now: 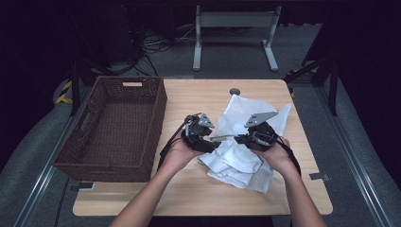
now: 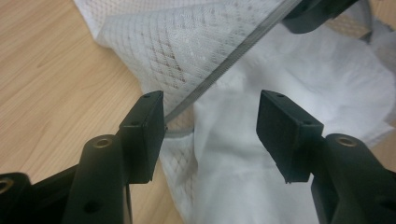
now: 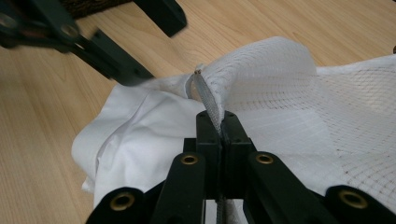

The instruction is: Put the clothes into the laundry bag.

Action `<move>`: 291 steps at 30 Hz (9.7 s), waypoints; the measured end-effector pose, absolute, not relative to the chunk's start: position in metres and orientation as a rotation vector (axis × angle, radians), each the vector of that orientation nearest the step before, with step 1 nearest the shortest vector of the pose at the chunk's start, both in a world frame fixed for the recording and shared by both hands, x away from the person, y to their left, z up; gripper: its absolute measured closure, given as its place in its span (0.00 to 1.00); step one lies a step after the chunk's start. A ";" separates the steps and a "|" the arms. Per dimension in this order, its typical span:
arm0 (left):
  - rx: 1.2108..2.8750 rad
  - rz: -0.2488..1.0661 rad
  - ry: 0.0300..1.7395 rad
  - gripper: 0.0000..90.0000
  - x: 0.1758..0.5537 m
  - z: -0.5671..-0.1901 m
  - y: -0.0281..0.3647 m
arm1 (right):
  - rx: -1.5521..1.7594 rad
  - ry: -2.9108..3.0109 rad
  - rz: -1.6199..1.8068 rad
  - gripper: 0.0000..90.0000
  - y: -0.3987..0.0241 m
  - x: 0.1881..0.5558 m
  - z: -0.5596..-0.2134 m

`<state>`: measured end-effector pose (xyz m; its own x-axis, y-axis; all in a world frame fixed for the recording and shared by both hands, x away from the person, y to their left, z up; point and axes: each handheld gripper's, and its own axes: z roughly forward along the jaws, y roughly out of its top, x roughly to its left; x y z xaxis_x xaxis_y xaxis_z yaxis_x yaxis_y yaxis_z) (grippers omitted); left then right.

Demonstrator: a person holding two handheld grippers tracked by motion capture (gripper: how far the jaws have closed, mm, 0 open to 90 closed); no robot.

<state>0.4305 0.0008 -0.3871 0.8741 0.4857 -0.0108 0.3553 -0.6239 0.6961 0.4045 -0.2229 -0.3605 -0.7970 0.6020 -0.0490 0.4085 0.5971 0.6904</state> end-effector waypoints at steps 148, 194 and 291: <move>2.269 -0.087 0.534 0.99 0.395 -0.403 0.007 | 1.211 2.364 0.991 0.84 -0.235 0.378 -0.412; 2.292 -0.103 0.534 0.99 0.393 -0.408 0.003 | 1.170 2.569 0.865 0.37 -0.241 0.319 -0.440; 2.307 -0.112 0.474 0.99 0.386 -0.404 -0.002 | 1.061 2.373 0.953 0.95 -0.202 0.383 -0.435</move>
